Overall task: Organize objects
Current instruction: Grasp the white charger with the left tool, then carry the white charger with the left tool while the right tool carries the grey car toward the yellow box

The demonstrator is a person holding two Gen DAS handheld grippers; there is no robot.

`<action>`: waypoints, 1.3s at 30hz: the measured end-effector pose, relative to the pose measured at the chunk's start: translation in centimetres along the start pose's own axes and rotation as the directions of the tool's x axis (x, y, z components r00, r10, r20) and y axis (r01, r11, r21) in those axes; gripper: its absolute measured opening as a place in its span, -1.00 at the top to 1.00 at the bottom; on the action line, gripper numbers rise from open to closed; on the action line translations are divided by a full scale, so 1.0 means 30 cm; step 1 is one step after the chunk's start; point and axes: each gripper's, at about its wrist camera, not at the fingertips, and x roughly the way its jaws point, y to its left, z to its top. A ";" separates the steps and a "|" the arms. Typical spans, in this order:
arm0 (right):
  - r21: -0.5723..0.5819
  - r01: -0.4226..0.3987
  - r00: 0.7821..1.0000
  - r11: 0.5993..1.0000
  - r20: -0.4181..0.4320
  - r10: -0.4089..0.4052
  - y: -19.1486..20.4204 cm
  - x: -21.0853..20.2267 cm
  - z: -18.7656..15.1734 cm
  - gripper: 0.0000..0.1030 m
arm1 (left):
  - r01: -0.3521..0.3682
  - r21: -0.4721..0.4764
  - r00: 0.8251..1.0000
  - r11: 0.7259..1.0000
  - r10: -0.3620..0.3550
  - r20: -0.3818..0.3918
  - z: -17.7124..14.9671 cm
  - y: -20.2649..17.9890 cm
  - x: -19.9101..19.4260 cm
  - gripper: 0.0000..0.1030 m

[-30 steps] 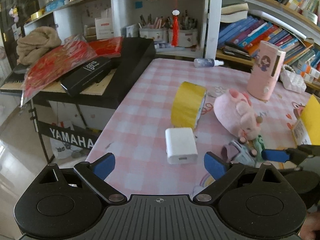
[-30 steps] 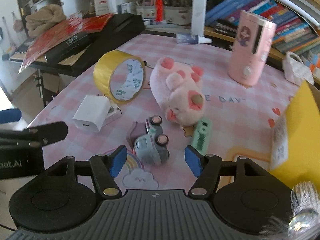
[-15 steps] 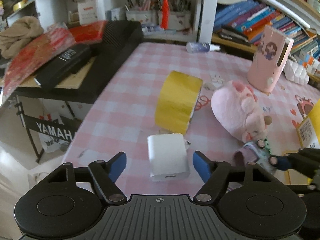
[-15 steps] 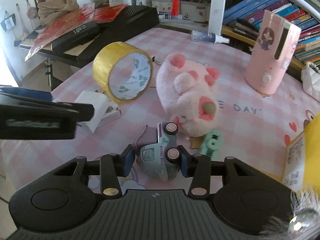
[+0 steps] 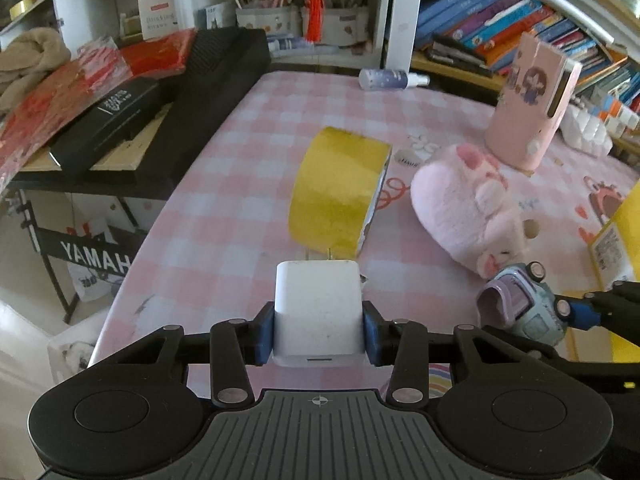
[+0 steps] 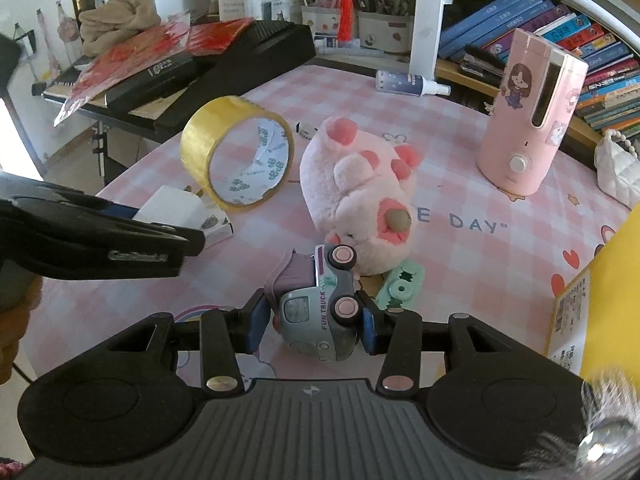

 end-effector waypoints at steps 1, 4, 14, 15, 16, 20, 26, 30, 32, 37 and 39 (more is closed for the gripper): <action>0.007 -0.001 1.000 1.000 0.003 0.001 -0.002 -0.004 0.000 0.18 | 0.007 -0.004 1.000 1.000 -0.007 0.003 -0.001 0.003 -0.012 0.21; 0.033 -0.006 1.000 0.999 0.005 0.006 -0.005 -0.016 -0.002 0.18 | 0.034 -0.032 0.999 0.999 -0.034 0.010 -0.009 0.017 -0.050 0.21; 0.052 -0.003 1.000 0.999 0.029 0.002 0.035 -0.090 -0.034 0.18 | 0.111 -0.082 0.994 0.990 -0.109 0.020 -0.082 0.045 -0.148 0.20; 0.056 0.001 1.000 0.998 0.031 -0.003 0.039 -0.101 -0.040 0.18 | 0.114 -0.083 0.993 0.990 -0.113 0.022 -0.090 0.047 -0.157 0.20; 0.059 0.005 0.999 0.998 0.032 -0.007 0.041 -0.110 -0.045 0.18 | 0.118 -0.083 0.993 0.990 -0.116 0.026 -0.098 0.049 -0.166 0.20; 0.066 0.021 0.999 0.998 0.040 -0.024 0.054 -0.152 -0.067 0.18 | 0.136 -0.074 0.990 0.988 -0.133 0.043 -0.129 0.048 -0.209 0.20; 0.084 0.049 0.997 0.995 0.055 -0.054 0.071 -0.221 -0.108 0.18 | 0.169 -0.037 0.984 0.985 -0.166 0.071 -0.175 0.042 -0.280 0.20; 0.109 0.069 0.995 0.992 0.060 -0.075 0.089 -0.258 -0.136 0.18 | 0.187 -0.022 0.979 0.982 -0.184 0.082 -0.206 0.048 -0.317 0.20; 0.114 0.075 0.995 0.991 0.064 -0.082 0.104 -0.276 -0.149 0.18 | 0.196 -0.014 0.977 0.981 -0.194 0.083 -0.223 0.050 -0.335 0.20; 0.123 0.084 0.993 0.989 0.071 -0.093 0.150 -0.321 -0.188 0.18 | 0.214 0.014 0.973 0.977 -0.215 0.086 -0.274 0.050 -0.382 0.20; 0.126 0.085 0.993 0.988 0.071 -0.095 0.168 -0.337 -0.203 0.18 | 0.219 0.022 0.972 0.976 -0.220 0.088 -0.297 0.055 -0.402 0.20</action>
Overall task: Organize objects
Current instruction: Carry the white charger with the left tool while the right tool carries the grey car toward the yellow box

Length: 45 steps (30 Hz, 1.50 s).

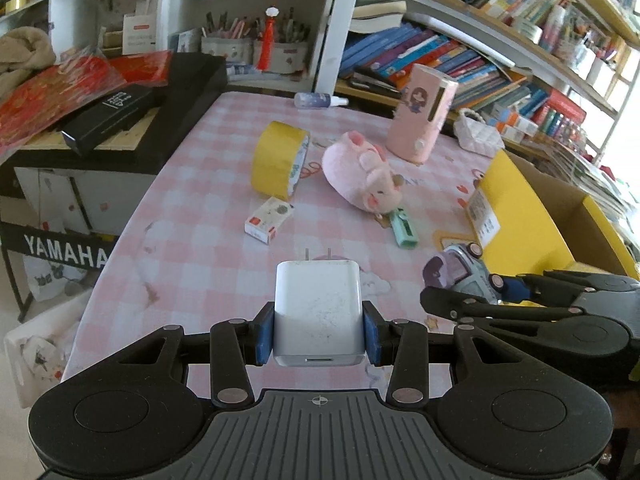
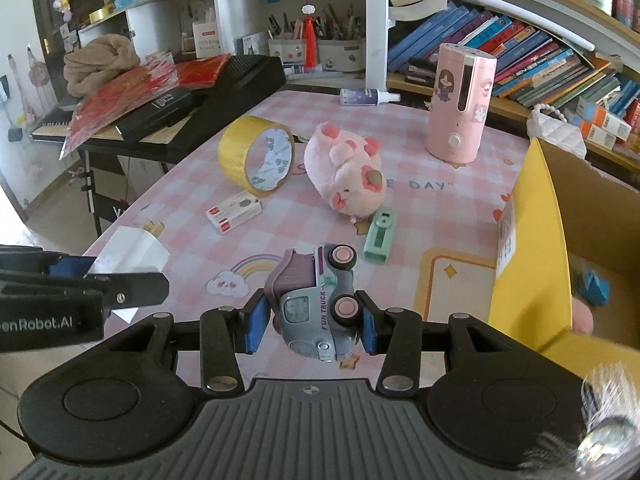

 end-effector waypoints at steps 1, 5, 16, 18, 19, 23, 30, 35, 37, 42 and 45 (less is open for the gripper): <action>0.002 0.000 1.000 1.000 -0.001 0.000 0.008 -0.009 -0.009 0.18 | 0.001 0.001 1.000 1.000 -0.001 0.001 -0.009 0.001 -0.010 0.20; 0.012 0.002 1.000 1.000 -0.011 -0.002 0.035 -0.044 -0.049 0.18 | 0.006 0.003 1.000 1.000 -0.006 0.002 -0.044 0.003 -0.047 0.20; 0.069 0.044 0.999 0.997 -0.006 -0.044 0.058 -0.146 -0.150 0.18 | 0.056 0.061 0.998 0.997 -0.056 -0.009 -0.119 -0.036 -0.113 0.20; 0.079 0.052 0.999 0.996 -0.007 -0.052 0.060 -0.162 -0.169 0.18 | 0.067 0.070 0.998 0.995 -0.066 -0.015 -0.132 -0.044 -0.121 0.20; 0.083 0.056 0.998 0.995 -0.007 -0.055 0.060 -0.170 -0.178 0.18 | 0.072 0.075 0.997 0.995 -0.071 -0.018 -0.138 -0.049 -0.123 0.20; 0.107 0.073 0.997 0.992 -0.006 -0.073 0.060 -0.201 -0.211 0.18 | 0.098 0.106 0.995 0.990 -0.095 -0.029 -0.158 -0.070 -0.137 0.20; 0.161 0.115 0.993 0.980 -0.009 -0.115 0.043 -0.256 -0.277 0.18 | 0.150 0.160 0.988 0.976 -0.142 -0.059 -0.196 -0.117 -0.142 0.20; 0.211 0.159 0.987 0.964 -0.021 -0.159 0.017 -0.295 -0.327 0.18 | 0.198 0.201 0.979 0.959 -0.185 -0.085 -0.216 -0.168 -0.137 0.20; 0.232 0.180 0.984 0.956 -0.025 -0.179 0.004 -0.312 -0.345 0.18 | 0.217 0.217 0.975 0.952 -0.200 -0.094 -0.220 -0.189 -0.133 0.20; 0.283 0.232 0.972 0.931 -0.040 -0.230 -0.037 -0.354 -0.389 0.18 | 0.271 0.262 0.961 0.926 -0.247 -0.122 -0.227 -0.251 -0.119 0.20; 0.312 0.263 0.964 0.913 -0.051 -0.260 -0.060 -0.378 -0.414 0.18 | 0.306 0.290 0.951 0.907 -0.275 -0.143 -0.231 -0.294 -0.107 0.20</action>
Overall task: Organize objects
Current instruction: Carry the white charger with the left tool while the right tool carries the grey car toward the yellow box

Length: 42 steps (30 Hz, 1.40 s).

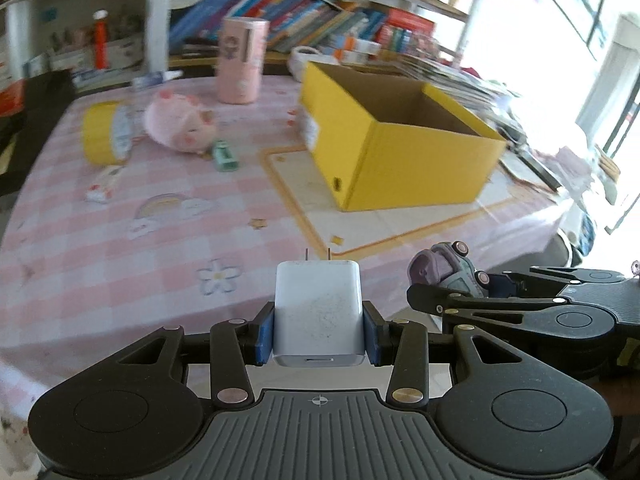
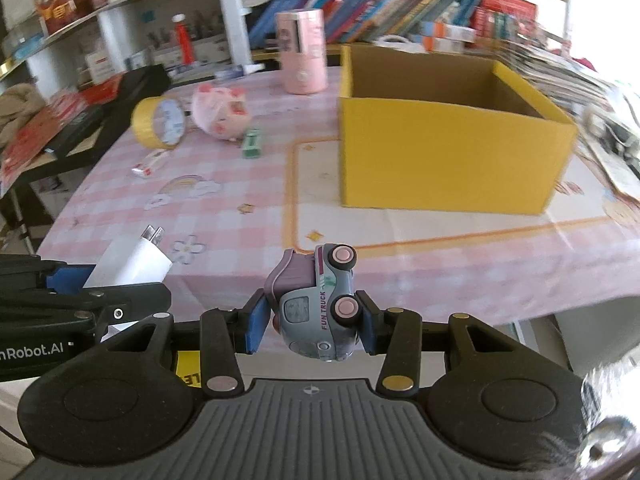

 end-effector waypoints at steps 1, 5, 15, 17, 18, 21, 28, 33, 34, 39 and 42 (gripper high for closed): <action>0.011 0.012 1.000 1.000 0.000 -0.012 -0.014 -0.005 -0.006 0.18 | 0.012 0.011 1.000 1.000 -0.012 -0.004 0.004 -0.011 0.008 0.20; 0.061 0.059 0.998 0.996 0.001 -0.059 -0.067 -0.030 -0.029 0.18 | 0.054 0.057 0.998 0.997 -0.053 -0.019 0.016 -0.058 0.038 0.20; 0.125 0.133 0.991 0.983 0.006 -0.134 -0.166 -0.076 -0.052 0.18 | 0.117 0.122 0.993 0.986 -0.112 -0.042 0.045 -0.146 0.092 0.20; 0.141 0.142 0.990 0.980 0.004 -0.144 -0.186 -0.079 -0.054 0.18 | 0.126 0.136 0.992 0.983 -0.120 -0.046 0.055 -0.161 0.103 0.20; 0.151 0.147 0.989 0.978 0.003 -0.149 -0.196 -0.079 -0.052 0.18 | 0.128 0.141 0.991 0.982 -0.123 -0.047 0.057 -0.166 0.105 0.20; 0.169 0.154 0.988 0.973 0.000 -0.156 -0.222 -0.077 -0.048 0.18 | 0.129 0.148 0.991 0.980 -0.124 -0.046 0.071 -0.179 0.116 0.20; 0.170 0.152 0.988 0.974 0.000 -0.154 -0.251 -0.064 -0.028 0.18 | 0.130 0.155 0.991 0.979 -0.124 -0.050 0.095 -0.196 0.146 0.20; 0.175 0.155 0.988 0.972 -0.005 -0.157 -0.280 -0.051 -0.013 0.18 | 0.136 0.159 0.990 0.978 -0.129 -0.053 0.114 -0.211 0.171 0.20; 0.176 0.156 0.988 0.972 -0.006 -0.157 -0.287 -0.048 -0.010 0.18 | 0.138 0.161 0.990 0.977 -0.131 -0.054 0.118 -0.217 0.178 0.20; 0.187 0.165 0.986 0.968 -0.010 -0.166 -0.325 -0.038 0.002 0.18 | 0.149 0.181 0.988 0.972 -0.142 -0.053 0.141 -0.247 0.204 0.20; 0.192 0.170 0.985 0.967 -0.012 -0.170 -0.348 -0.032 0.010 0.18 | 0.155 0.194 0.988 0.969 -0.148 -0.049 0.156 -0.265 0.219 0.20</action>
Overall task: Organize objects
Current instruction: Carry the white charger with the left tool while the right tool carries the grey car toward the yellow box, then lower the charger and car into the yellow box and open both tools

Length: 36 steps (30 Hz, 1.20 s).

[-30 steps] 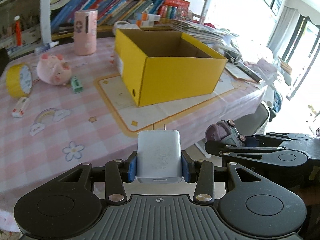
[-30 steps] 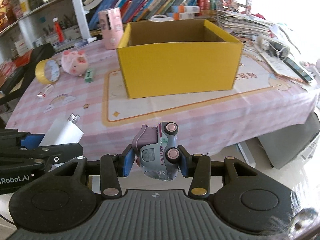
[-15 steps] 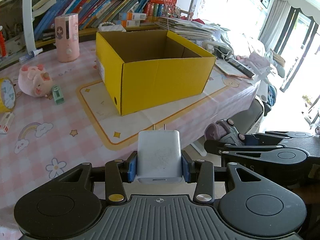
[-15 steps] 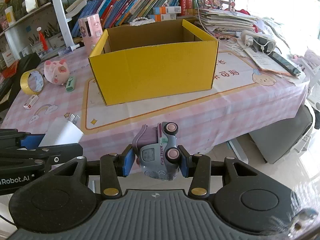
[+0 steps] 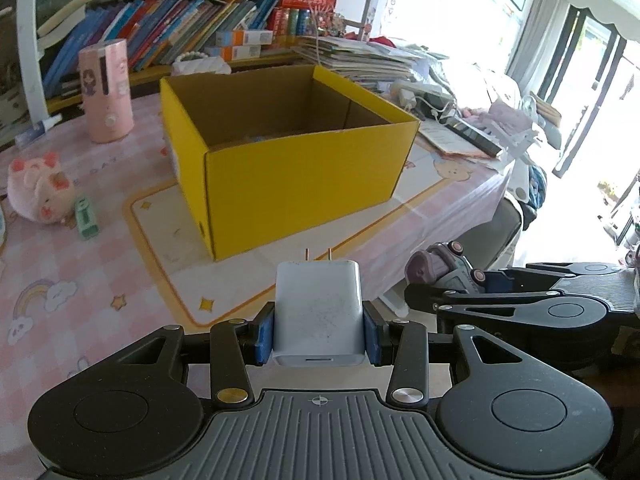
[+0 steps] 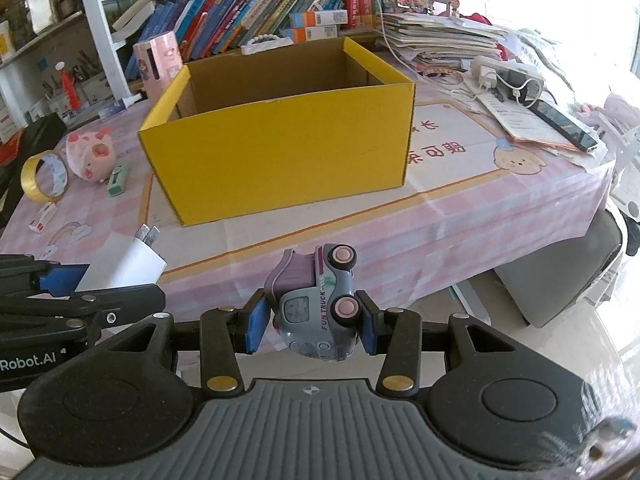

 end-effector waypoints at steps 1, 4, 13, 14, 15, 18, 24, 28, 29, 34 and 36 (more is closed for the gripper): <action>0.001 0.001 1.000 1.000 0.000 -0.001 -0.006 0.003 0.004 0.18 | 0.002 0.003 1.000 1.000 -0.002 0.001 0.005 -0.003 0.005 0.20; 0.003 0.004 1.000 1.000 -0.001 -0.004 -0.025 0.015 0.020 0.18 | 0.006 0.014 1.000 1.000 -0.007 0.009 0.022 -0.014 0.019 0.20; -0.014 0.009 1.000 1.000 0.027 -0.009 -0.075 0.037 0.088 0.18 | 0.004 0.059 0.997 0.998 -0.009 0.079 0.096 -0.055 0.040 0.20; -0.017 0.010 0.999 1.000 0.042 -0.009 -0.082 0.036 0.102 0.18 | 0.003 0.063 0.996 0.998 -0.009 0.092 0.108 -0.060 0.038 0.20; -0.019 0.011 0.998 1.000 0.059 -0.010 -0.090 0.033 0.118 0.18 | 0.001 0.066 0.994 0.998 -0.008 0.108 0.121 -0.065 0.036 0.20; -0.017 0.018 0.992 1.000 0.121 -0.016 -0.117 0.021 0.180 0.18 | -0.005 0.063 0.987 0.998 -0.005 0.162 0.166 -0.071 0.027 0.20; -0.033 0.006 0.970 0.999 0.244 0.002 -0.165 0.008 0.325 0.18 | -0.053 0.036 0.968 0.998 0.043 0.248 0.268 -0.062 0.038 0.20; -0.074 -0.011 0.957 0.997 0.289 0.032 -0.182 0.034 0.417 0.18 | -0.091 0.008 0.961 0.996 0.086 0.263 0.319 -0.044 0.076 0.20; -0.084 -0.017 0.955 0.996 0.292 0.041 -0.184 0.045 0.437 0.18 | -0.104 0.000 0.961 0.995 0.100 0.260 0.332 -0.039 0.090 0.20; -0.136 -0.064 0.957 0.989 0.271 0.099 -0.178 0.123 0.511 0.18 | -0.166 -0.035 0.960 0.986 0.169 0.222 0.367 -0.010 0.161 0.20; -0.160 -0.084 0.958 0.984 0.257 0.124 -0.167 0.154 0.530 0.18 | -0.184 -0.045 0.960 0.982 0.189 0.205 0.369 0.001 0.183 0.20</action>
